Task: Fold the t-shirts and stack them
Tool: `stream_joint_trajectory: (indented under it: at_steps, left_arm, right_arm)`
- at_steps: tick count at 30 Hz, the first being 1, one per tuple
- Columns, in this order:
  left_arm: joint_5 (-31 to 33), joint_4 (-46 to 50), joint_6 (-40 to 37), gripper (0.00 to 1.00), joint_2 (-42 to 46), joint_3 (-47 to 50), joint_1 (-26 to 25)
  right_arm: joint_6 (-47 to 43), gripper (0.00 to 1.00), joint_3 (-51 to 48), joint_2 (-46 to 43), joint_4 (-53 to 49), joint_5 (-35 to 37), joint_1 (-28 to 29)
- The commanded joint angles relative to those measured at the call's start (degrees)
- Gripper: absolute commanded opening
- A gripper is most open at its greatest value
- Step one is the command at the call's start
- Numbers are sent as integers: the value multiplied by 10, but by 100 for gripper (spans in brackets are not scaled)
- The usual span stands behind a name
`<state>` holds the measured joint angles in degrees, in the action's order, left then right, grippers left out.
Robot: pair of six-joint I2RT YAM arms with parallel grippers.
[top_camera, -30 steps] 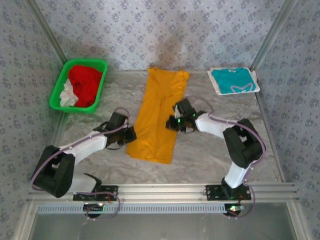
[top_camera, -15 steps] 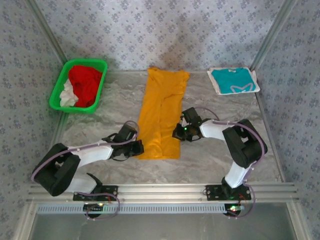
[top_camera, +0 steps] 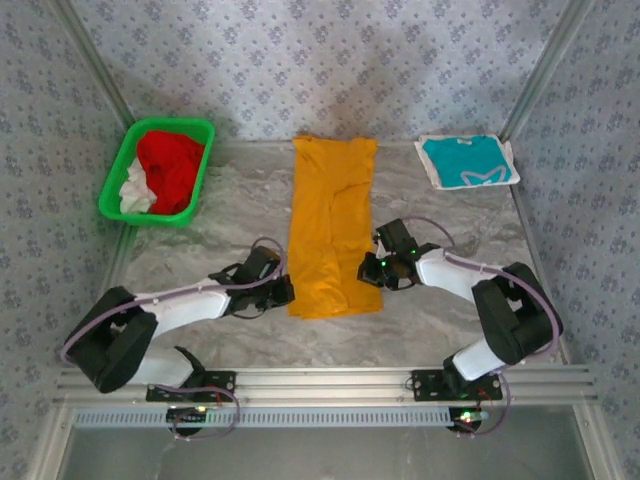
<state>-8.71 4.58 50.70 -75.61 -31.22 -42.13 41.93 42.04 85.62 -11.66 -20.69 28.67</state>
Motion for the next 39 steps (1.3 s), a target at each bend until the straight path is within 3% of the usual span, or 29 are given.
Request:
stream_joint_trajectory:
  at_steps: [1, 8, 17, 24, 27, 30, 32, 39]
  left_arm:
    - [30, 24, 12, 0, 67, 12, -5]
    - [40, 37, -9, 0, 156, 40, -5]
    - [9, -21, 6, 0, 136, 86, -7]
    - [8, -9, 16, 0, 108, 86, -10]
    - [8, -26, 21, 7, 102, 84, -10]
    - [5, -34, 27, 25, 86, 71, -9]
    - [0, -34, 23, 25, 72, 60, -9]
    - [-64, -61, 10, 48, -11, 23, 3]
  right_arm:
    - [-12, 0, 1, -45, -6, -34, 5]
    - [-25, 0, -25, -58, -21, -22, 7]
    - [1, 0, -69, -16, 20, -6, 57]
    - [6, 0, -65, 15, 39, -24, 97]
    - [3, 0, -58, 6, 36, -24, 104]
    - [-6, 0, -47, -24, 19, -15, 102]
    - [-12, 0, -45, -52, 13, -4, 99]
    - [-7, 0, -76, -121, 2, 23, 34]
